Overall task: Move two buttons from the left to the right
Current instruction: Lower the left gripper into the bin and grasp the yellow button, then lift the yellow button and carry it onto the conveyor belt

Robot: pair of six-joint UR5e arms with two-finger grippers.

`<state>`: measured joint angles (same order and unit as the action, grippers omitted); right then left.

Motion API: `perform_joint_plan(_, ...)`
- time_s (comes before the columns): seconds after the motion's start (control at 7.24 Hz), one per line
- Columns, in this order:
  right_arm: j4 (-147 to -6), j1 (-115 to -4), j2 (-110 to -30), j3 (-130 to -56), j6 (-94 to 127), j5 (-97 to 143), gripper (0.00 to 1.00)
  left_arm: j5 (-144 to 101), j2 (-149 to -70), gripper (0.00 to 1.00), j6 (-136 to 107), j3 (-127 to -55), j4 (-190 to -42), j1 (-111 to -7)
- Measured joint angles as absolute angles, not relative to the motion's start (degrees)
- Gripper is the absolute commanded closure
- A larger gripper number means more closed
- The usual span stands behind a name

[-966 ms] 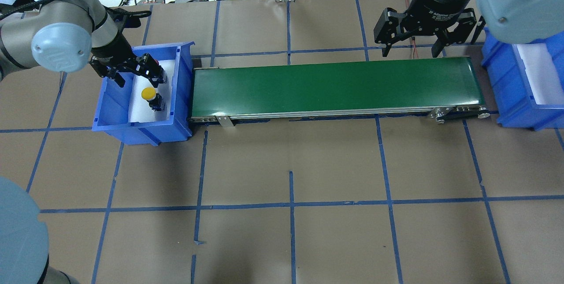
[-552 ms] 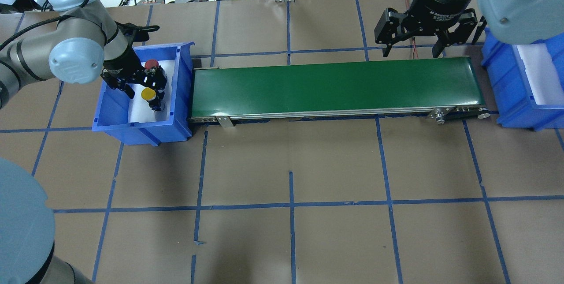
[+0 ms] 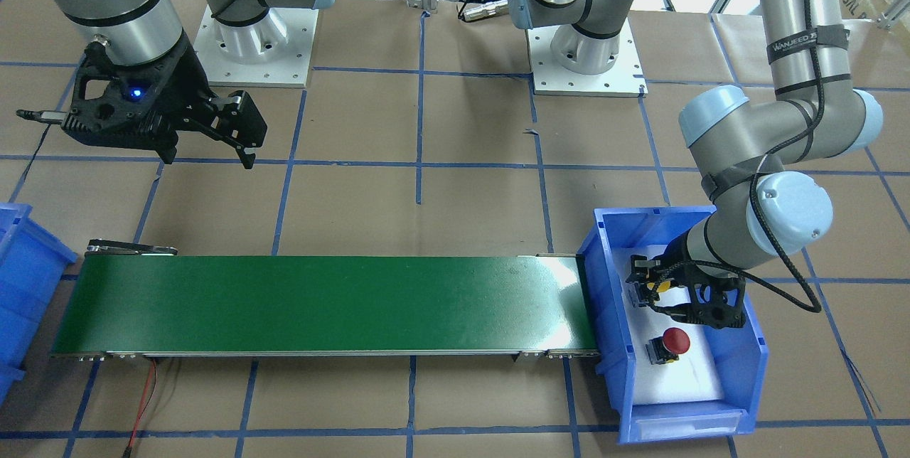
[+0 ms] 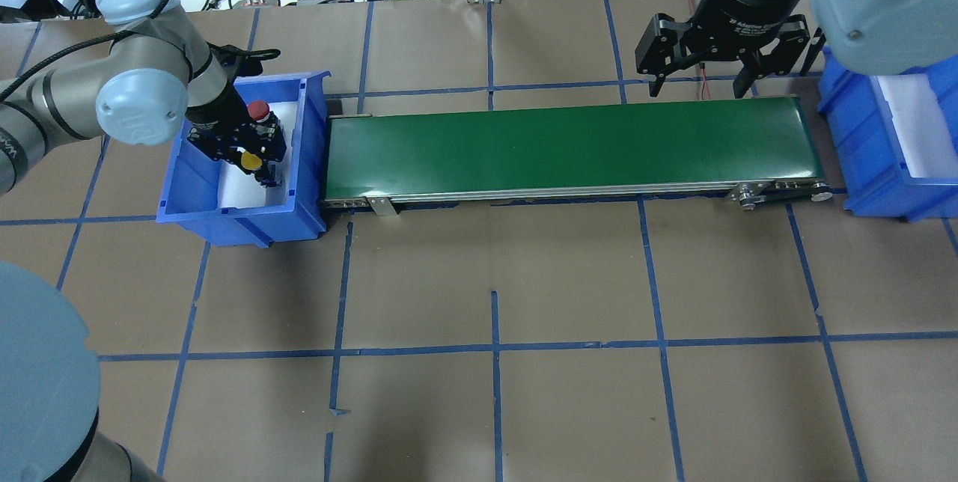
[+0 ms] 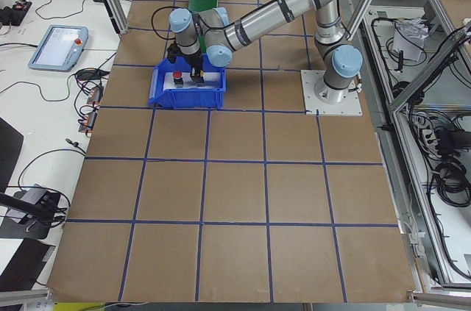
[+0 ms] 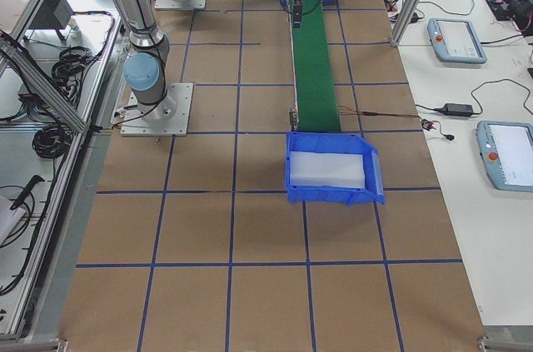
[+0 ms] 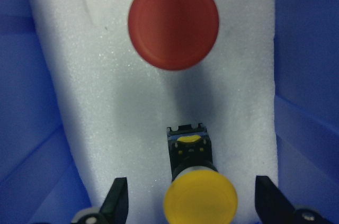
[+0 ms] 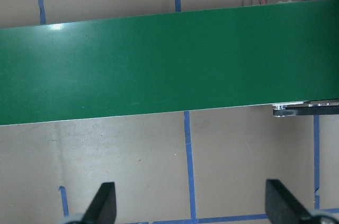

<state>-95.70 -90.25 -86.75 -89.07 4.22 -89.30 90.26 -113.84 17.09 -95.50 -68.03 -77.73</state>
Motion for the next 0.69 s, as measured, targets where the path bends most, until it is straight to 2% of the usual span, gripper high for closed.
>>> perform_joint_plan(0.28, -95.66, -90.2, -86.79, -89.09, 4.18, -89.3, 0.0, 90.47, -113.14, 0.74, 17.15, -93.39, -69.0, -77.61)
perform_joint_plan(0.69, -95.7, -90.1, -86.76, -89.04, 4.13, -89.31, 0.0, 90.35, -110.37, 0.74, 16.92, -83.64, -80.13, -78.16)
